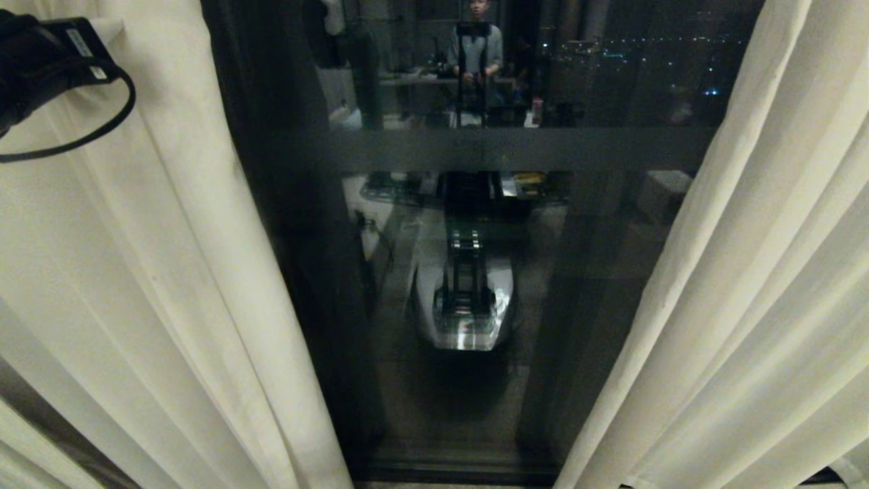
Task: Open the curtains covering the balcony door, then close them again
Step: Pull the inner curtains open on both sides
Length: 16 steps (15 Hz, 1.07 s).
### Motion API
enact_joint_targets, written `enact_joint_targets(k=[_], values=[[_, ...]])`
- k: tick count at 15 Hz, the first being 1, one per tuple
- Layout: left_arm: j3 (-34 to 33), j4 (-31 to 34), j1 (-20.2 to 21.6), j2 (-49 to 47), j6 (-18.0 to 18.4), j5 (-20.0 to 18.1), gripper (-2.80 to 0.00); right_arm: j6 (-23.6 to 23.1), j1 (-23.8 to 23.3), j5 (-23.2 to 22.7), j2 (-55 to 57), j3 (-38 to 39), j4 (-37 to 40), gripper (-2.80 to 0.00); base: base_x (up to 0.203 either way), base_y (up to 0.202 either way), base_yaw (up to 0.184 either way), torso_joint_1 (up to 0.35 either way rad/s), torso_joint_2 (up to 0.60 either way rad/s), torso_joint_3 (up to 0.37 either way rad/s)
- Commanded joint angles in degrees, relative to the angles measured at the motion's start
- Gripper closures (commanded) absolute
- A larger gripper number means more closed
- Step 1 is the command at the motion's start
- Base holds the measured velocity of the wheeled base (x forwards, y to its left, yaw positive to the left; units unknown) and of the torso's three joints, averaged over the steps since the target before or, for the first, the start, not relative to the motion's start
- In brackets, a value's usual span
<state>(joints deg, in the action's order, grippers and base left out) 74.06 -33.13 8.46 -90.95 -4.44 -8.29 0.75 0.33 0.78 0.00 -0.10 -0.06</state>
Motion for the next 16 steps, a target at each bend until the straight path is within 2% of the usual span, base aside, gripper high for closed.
enact_joint_targets(k=[1, 12, 16], values=[[-0.1, -0.2, 0.1, -0.3, 0.0, -0.1, 0.00, 0.0, 0.0, 0.0, 0.0, 0.0, 0.0, 0.00, 0.000, 0.191, -0.001, 0.002, 0.01, 0.002], [0.0, -0.3, 0.1, -0.5, 0.0, 0.1, 0.00, 0.0, 0.0, 0.0, 0.1, 0.0, 0.0, 0.00, 0.000, 0.187, -0.001, 0.001, 0.00, 0.001], [1.6, -0.6, 0.4, -2.2, -0.3, 0.1, 0.00, 0.0, 0.0, 0.0, 0.0, 0.0, 0.0, 0.00, 0.000, 0.024, 0.000, 0.001, 0.00, -0.001]])
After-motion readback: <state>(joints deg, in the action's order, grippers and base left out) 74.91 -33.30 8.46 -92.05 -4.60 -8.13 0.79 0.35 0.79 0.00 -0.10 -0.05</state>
